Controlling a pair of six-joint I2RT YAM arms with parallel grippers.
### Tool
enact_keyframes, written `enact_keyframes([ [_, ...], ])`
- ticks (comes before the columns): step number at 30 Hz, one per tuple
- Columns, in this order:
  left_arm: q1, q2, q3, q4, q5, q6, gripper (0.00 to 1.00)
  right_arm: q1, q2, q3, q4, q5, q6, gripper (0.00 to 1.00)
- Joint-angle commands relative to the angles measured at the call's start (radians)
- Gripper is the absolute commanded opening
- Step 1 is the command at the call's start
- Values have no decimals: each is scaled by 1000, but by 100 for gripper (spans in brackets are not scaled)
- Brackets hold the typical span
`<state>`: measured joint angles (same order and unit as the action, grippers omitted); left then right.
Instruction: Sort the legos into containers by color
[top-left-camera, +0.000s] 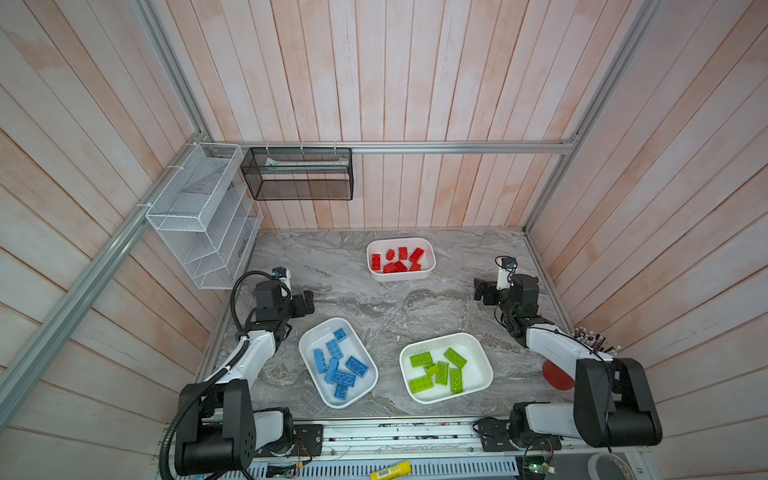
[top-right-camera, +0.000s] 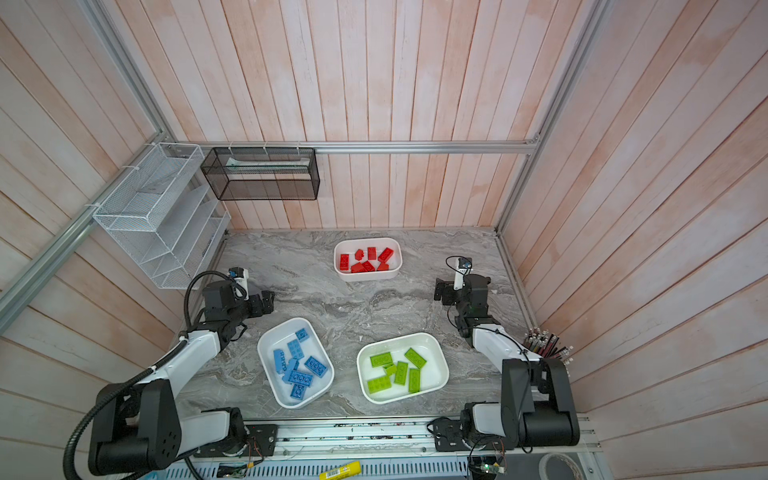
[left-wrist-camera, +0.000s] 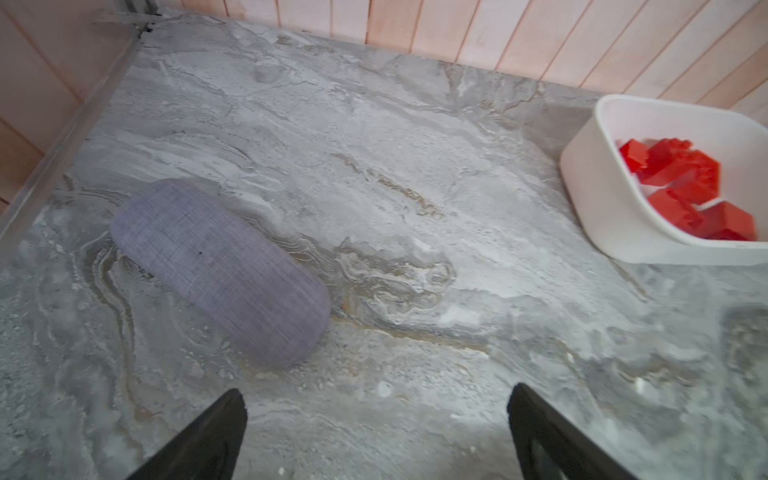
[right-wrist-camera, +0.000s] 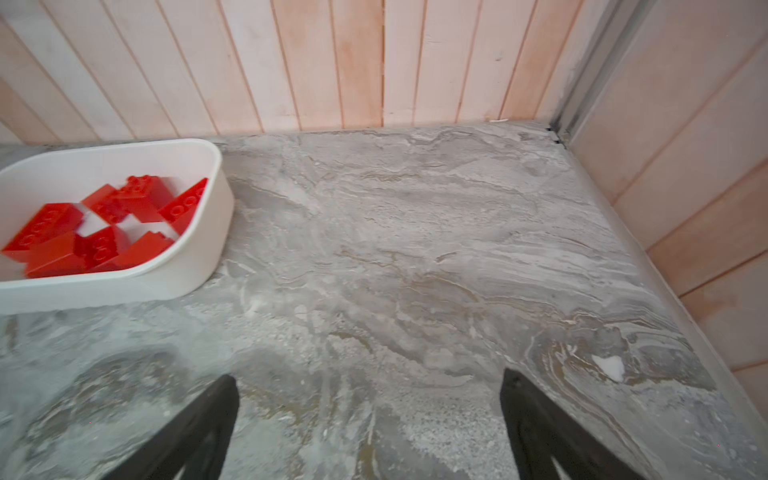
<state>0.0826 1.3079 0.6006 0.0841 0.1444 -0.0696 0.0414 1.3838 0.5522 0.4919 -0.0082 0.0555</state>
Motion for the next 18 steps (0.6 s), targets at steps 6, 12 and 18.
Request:
enact_keyframes([
  [6,9,160,-40,456,13,83,100,-66,155,25,390,11,-53,98],
  [12,14,233,-25,526,69,41,100,-85,294,16,572,-7,-19,98],
  [18,14,232,-83,623,72,40,100,-85,326,-25,677,4,3,98],
])
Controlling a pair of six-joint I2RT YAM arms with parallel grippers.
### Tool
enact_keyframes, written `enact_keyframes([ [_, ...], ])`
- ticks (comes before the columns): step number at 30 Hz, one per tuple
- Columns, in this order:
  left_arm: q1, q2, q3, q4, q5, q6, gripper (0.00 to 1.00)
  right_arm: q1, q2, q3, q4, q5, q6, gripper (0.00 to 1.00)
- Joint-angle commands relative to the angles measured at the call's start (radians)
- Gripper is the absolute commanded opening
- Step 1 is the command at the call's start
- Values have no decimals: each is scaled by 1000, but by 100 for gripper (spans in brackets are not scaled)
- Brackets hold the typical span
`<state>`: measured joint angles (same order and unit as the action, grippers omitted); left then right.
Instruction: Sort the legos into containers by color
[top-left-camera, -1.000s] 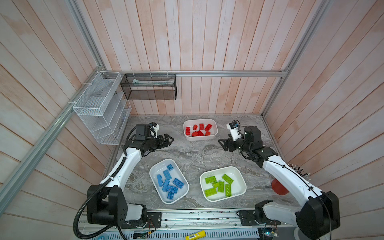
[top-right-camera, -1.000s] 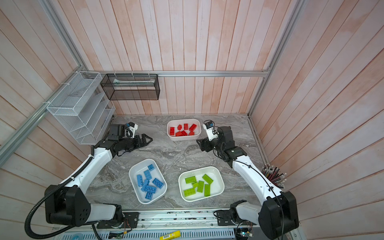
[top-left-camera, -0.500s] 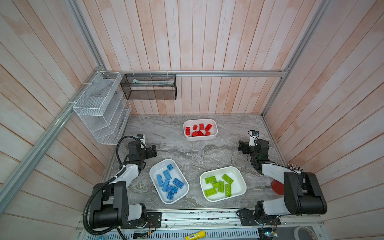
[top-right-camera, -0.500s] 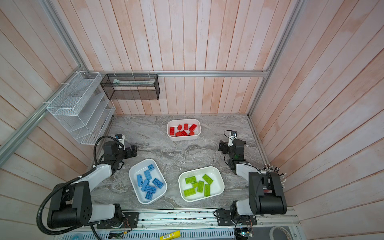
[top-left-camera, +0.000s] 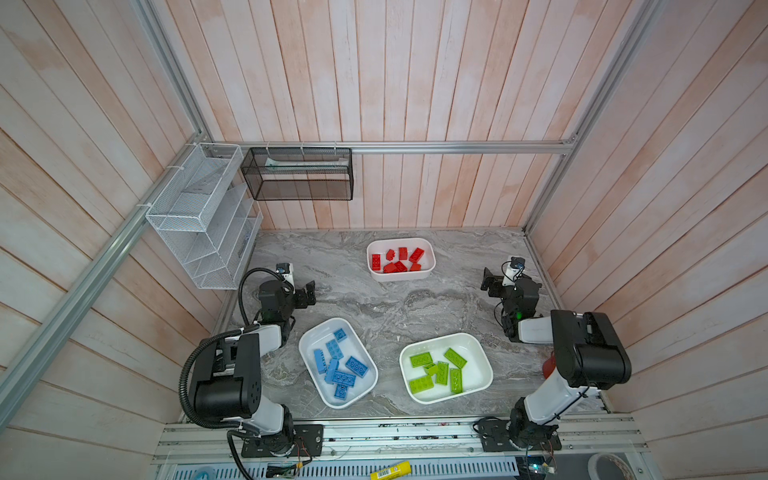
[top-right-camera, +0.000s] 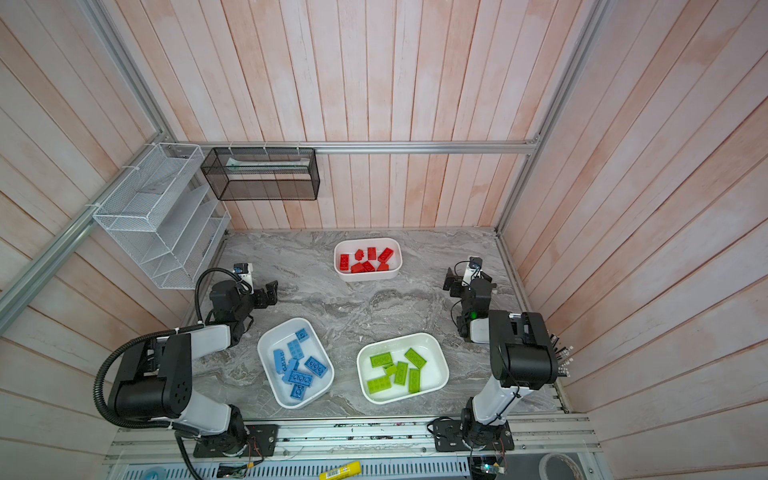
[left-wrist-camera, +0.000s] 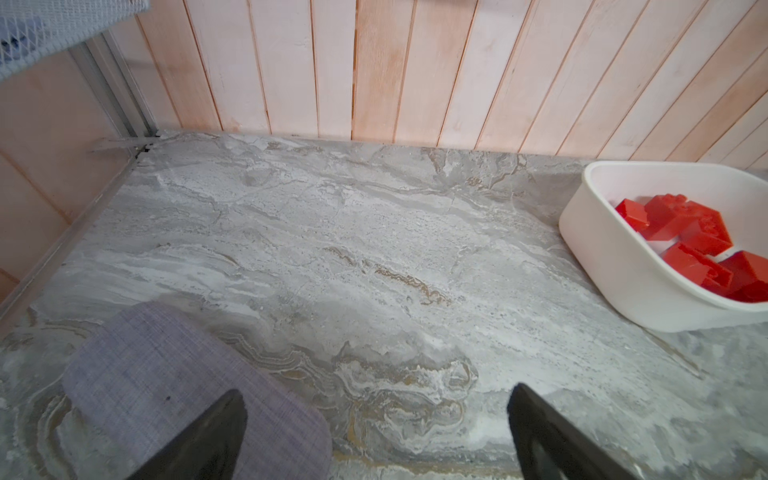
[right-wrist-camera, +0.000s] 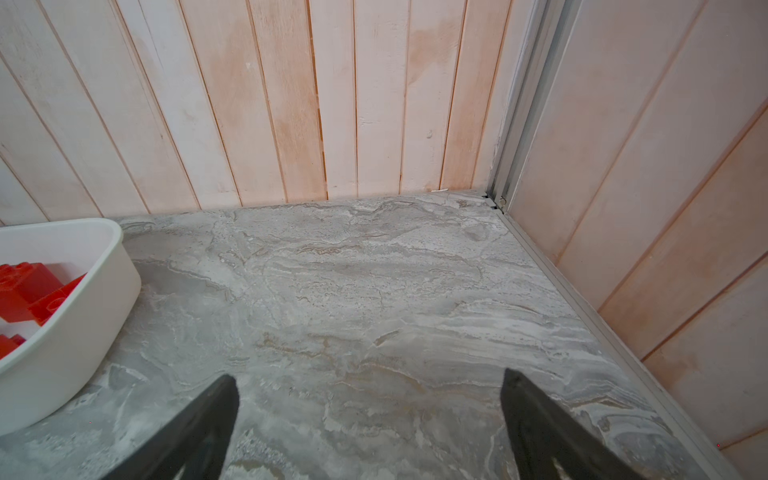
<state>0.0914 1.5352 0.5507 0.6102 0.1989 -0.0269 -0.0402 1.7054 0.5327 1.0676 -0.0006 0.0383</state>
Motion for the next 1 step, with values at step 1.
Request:
enact_keyframes([
  [1,5,2,-35,101,19,-1,100,-4,3,-1,91,-13,20,98],
])
